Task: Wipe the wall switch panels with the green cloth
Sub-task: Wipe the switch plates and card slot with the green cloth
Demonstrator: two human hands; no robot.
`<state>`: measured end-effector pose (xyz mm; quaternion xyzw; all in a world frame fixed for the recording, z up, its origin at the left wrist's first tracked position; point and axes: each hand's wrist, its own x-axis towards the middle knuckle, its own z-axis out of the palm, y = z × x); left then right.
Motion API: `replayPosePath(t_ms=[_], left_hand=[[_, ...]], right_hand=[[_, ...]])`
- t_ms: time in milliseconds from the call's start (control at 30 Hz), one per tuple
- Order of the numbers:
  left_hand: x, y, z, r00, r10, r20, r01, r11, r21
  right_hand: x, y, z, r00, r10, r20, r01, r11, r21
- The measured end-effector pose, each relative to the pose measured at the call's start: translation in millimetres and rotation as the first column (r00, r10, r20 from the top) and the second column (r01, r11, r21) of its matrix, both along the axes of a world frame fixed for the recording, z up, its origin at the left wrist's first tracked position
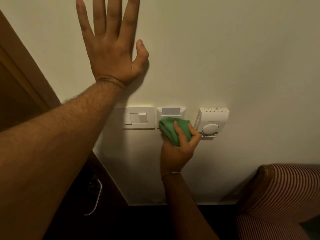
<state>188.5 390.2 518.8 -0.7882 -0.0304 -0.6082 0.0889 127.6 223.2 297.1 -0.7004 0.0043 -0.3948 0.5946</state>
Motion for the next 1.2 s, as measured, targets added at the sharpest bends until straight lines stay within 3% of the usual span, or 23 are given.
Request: replayPosePath(t_ms=[167, 333, 433, 600, 767, 967, 1200], left_hand=[[1.7, 3.0, 0.5, 1.000, 0.016, 0.020, -0.016, 1.000, 0.008], [6.6, 1.2, 1.3, 0.999, 0.002, 0.032, -0.003, 1.000, 0.031], [7.7, 6.3, 1.6, 0.999, 0.004, 0.046, -0.005, 0.999, 0.031], [9.0, 6.2, -0.8, 0.999, -0.002, 0.051, 0.001, 0.999, 0.033], [9.9, 7.1, 0.1, 0.998, -0.011, 0.057, 0.010, 1.000, 0.028], [9.3, 8.2, 0.6, 0.999, -0.004, 0.050, 0.002, 0.999, 0.033], [6.3, 5.7, 4.0, 0.999, 0.016, 0.038, -0.018, 0.999, 0.042]], right_hand=[[-8.3, 20.1, 3.3, 0.997, 0.066, -0.043, -0.069, 0.995, -0.067], [-7.6, 13.9, -1.4, 0.993, 0.118, -0.019, -0.119, 0.954, -0.276], [-2.6, -0.5, -8.6, 0.991, 0.132, -0.007, -0.127, 0.939, -0.319], [10.2, -28.8, -20.8, 0.998, 0.048, -0.047, -0.051, 0.996, -0.075], [8.0, -14.6, -16.0, 0.999, 0.037, -0.036, -0.039, 0.998, -0.045], [-4.8, 20.6, -11.8, 0.985, 0.171, -0.015, -0.168, 0.945, -0.281], [-7.4, 23.9, -12.5, 0.984, 0.153, 0.089, -0.102, 0.900, -0.423]])
